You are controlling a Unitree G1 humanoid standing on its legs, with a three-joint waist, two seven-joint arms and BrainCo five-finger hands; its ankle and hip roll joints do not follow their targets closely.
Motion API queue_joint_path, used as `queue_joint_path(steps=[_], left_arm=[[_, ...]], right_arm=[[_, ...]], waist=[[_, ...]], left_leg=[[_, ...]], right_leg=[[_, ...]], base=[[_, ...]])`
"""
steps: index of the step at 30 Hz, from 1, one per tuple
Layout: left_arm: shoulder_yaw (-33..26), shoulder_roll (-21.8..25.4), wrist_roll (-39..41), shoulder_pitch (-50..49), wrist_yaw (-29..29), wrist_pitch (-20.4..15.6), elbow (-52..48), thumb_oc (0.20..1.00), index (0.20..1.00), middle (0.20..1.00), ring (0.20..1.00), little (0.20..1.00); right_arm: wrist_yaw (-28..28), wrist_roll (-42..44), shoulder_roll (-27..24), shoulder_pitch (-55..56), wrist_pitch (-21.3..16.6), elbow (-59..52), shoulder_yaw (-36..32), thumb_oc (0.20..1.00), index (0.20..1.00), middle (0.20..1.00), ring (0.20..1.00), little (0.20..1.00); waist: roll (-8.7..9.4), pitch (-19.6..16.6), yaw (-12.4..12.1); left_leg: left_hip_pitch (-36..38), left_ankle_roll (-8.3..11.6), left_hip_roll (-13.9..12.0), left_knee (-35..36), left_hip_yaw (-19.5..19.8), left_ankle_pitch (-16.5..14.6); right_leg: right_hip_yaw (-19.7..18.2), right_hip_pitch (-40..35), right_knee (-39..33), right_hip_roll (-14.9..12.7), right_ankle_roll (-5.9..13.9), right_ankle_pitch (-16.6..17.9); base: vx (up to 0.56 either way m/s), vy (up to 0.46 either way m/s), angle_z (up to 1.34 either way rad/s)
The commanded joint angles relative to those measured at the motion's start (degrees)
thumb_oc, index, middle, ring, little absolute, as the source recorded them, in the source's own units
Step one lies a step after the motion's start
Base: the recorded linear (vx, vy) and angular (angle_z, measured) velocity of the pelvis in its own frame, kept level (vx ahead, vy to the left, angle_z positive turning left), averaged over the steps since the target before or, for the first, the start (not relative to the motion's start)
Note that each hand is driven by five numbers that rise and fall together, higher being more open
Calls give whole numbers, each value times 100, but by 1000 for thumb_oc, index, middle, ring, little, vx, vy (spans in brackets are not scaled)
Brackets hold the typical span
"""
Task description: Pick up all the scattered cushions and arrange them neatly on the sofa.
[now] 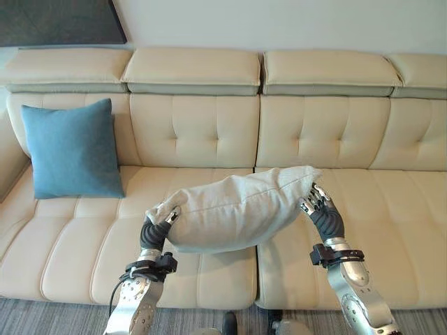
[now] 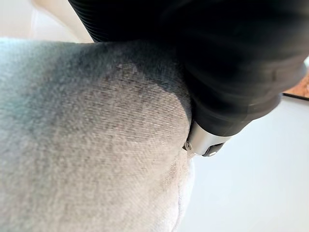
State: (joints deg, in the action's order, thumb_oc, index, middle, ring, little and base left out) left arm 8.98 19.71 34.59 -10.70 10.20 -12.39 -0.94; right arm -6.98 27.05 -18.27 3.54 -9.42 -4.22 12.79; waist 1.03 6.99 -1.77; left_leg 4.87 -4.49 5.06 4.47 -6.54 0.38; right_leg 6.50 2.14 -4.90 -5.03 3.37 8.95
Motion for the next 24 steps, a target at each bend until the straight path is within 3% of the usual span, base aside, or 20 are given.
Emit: queue_joint_path(steps=[1, 7, 10, 17, 24], left_arm=[[270, -46, -451, 856, -5, -425, -46, 200, 200, 200, 200, 200], [770, -159, -657, 2276, 591, -507, 896, 200, 200, 200, 200, 200], [861, -155, -651, 2537, 633, -500, 1017, 200, 200, 200, 200, 200], [1358, -44, -605, 4351, 955, -509, 2303, 200, 200, 200, 200, 200], [1232, 177, -828, 4884, 1200, -544, 2791, 200, 200, 200, 200, 200]], right_arm=[[39, -250, 53, -675, -477, -488, 189, 200, 200, 200, 200, 200], [-701, -1200, -48, -2010, -386, 143, 570, 200, 200, 200, 200, 200], [-779, -1273, -61, -2244, -368, 235, 641, 200, 200, 200, 200, 200], [-1311, -1314, 29, -3562, -176, 1394, 956, 200, 200, 200, 200, 200], [-1524, -1418, 85, -3889, -85, 1989, 1019, 200, 200, 200, 200, 200]], waist=[[45, -481, 115], [19, -444, 188], [17, -398, 210], [-92, 95, 371], [-87, 314, 368]], left_leg=[[-335, 549, -474, -87, 204, -211], [-401, 654, -557, 53, 239, -130], [-461, 659, -565, 53, 243, -120], [-1381, 710, -641, 53, 215, 180], [-1936, 687, -652, -65, 140, 302]], right_leg=[[166, -556, 85, -18, 280, -887], [221, -531, -10, 65, 216, -922], [217, -475, -10, 72, 216, -910], [128, 577, 202, 108, 193, -711], [-4, 1193, 419, 89, 189, -624]], base=[[61, -62, -11], [41, -50, 6], [-40, -25, 8], [-140, -3, 1], [-47, 22, -12]])
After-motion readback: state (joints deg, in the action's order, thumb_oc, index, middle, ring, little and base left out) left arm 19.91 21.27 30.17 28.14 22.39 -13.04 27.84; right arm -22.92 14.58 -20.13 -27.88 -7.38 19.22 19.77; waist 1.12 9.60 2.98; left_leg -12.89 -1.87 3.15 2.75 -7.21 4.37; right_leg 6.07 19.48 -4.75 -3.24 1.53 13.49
